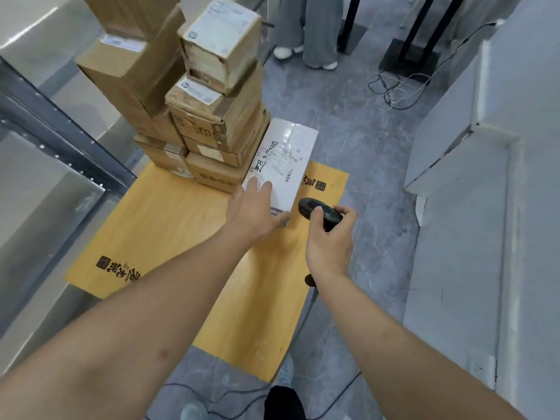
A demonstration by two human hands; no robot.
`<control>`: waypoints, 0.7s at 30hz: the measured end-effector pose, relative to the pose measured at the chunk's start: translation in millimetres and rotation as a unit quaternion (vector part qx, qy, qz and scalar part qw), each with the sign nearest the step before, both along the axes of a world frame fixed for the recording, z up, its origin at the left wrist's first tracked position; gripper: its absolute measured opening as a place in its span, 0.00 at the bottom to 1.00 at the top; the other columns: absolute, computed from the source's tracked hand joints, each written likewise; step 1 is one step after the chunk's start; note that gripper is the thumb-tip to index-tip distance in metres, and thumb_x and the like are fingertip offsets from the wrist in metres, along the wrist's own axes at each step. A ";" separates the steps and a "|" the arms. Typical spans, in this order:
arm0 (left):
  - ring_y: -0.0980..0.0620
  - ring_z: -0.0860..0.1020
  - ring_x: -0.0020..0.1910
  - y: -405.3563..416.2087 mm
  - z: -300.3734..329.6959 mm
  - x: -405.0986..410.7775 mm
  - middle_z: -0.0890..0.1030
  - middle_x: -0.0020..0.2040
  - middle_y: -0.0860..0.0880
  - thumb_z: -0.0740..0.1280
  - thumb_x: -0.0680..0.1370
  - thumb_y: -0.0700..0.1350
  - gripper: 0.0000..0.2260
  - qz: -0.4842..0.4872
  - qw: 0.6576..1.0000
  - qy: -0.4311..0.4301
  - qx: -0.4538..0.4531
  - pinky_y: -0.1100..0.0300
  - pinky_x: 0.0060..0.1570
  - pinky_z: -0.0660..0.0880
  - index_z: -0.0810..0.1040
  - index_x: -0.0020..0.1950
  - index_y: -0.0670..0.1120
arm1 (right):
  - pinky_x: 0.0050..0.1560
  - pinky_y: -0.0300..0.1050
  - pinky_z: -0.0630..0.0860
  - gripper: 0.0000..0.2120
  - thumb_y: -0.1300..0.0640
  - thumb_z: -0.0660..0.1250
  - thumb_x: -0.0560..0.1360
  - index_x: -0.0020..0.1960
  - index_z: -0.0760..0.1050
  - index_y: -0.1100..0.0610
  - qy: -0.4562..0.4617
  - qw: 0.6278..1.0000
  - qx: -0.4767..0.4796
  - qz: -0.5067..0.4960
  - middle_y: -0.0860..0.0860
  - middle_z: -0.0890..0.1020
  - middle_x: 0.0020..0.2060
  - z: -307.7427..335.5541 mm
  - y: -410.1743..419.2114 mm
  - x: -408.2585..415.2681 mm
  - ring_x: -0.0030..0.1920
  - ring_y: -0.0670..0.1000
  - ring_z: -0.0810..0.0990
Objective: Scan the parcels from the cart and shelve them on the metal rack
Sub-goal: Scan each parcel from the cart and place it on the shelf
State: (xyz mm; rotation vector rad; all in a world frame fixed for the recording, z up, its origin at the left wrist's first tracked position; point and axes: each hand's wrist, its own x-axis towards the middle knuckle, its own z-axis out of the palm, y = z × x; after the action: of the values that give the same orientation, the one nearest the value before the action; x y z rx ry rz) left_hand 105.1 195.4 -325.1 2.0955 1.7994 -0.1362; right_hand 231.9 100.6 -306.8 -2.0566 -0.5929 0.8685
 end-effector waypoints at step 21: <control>0.36 0.67 0.65 -46.1 -6.7 -17.9 0.64 0.69 0.39 0.76 0.59 0.70 0.60 0.041 0.994 0.019 -0.096 0.44 0.60 0.71 0.49 0.83 0.56 | 0.46 0.50 0.77 0.12 0.44 0.63 0.83 0.62 0.65 0.44 0.011 1.000 0.024 -0.013 0.40 0.80 0.47 2.2 -28.6 -12.8 0.45 0.45 0.81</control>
State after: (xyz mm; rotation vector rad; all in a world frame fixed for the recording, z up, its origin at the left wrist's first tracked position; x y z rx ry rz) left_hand 87.2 149.3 -331.8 1.8945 1.8129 -0.3161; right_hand 219.1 72.0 -304.6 -2.0053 -0.5670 0.8534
